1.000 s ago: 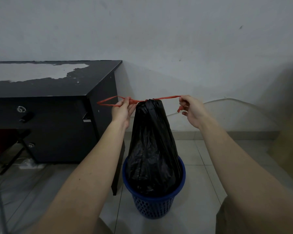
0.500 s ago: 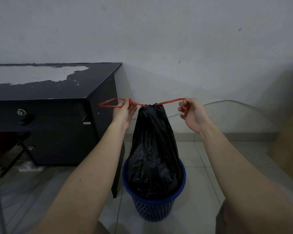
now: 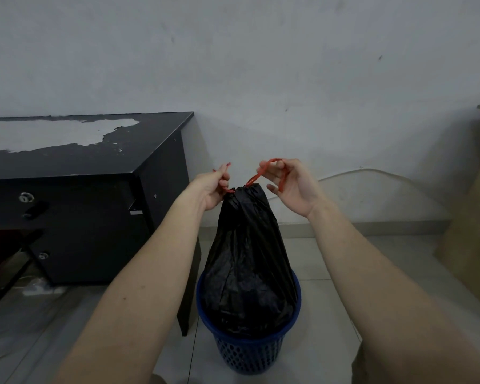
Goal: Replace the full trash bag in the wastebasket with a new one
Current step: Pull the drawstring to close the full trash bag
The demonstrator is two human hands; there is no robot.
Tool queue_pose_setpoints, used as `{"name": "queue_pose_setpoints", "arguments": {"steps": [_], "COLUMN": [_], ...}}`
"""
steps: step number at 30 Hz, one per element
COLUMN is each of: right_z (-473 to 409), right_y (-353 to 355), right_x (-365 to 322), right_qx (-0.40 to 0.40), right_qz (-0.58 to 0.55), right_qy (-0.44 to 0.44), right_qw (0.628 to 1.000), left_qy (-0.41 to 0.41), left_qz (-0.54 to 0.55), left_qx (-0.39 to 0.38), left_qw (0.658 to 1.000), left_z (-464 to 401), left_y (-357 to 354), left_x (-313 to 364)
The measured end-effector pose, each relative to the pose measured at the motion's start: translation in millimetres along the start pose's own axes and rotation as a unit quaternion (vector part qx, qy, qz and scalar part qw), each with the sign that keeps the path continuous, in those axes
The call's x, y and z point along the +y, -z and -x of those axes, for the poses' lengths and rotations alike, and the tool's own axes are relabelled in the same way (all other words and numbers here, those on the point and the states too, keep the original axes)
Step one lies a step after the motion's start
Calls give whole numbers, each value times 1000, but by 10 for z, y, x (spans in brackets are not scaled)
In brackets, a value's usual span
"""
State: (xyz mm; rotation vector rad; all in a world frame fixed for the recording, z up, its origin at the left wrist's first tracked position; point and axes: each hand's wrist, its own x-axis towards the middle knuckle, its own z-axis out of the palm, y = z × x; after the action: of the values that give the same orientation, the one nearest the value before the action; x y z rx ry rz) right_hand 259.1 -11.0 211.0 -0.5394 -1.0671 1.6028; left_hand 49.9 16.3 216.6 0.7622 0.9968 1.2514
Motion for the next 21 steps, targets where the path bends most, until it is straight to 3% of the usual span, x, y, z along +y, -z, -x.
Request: {"name": "queue_pose_setpoints", "arguments": {"steps": [6,10,13,18,21], "right_z": [-110,-184,-262,-349,-374], "right_y": [-182,-286,-395,-526,-573], "right_x": [18,-16,17,110,150], "right_qx": [-3,-25,15,57,45], "right_qz": [26,106,238,326,378], "right_qy": [-37,-71,-25,43,62], "right_qw": [999,992,971,943,923], "left_qy": [-20,-29,-25,38,1], "left_qz": [-38,-52,-77,-73,-147], "left_qx": [8,18,20,-21,-41], "left_qw": [999,998,997,996,988], "left_z": [10,51,79,164,174], "left_y": [-5,-2,-27,-48,-67], "left_x": [93,112,125,167,135]}}
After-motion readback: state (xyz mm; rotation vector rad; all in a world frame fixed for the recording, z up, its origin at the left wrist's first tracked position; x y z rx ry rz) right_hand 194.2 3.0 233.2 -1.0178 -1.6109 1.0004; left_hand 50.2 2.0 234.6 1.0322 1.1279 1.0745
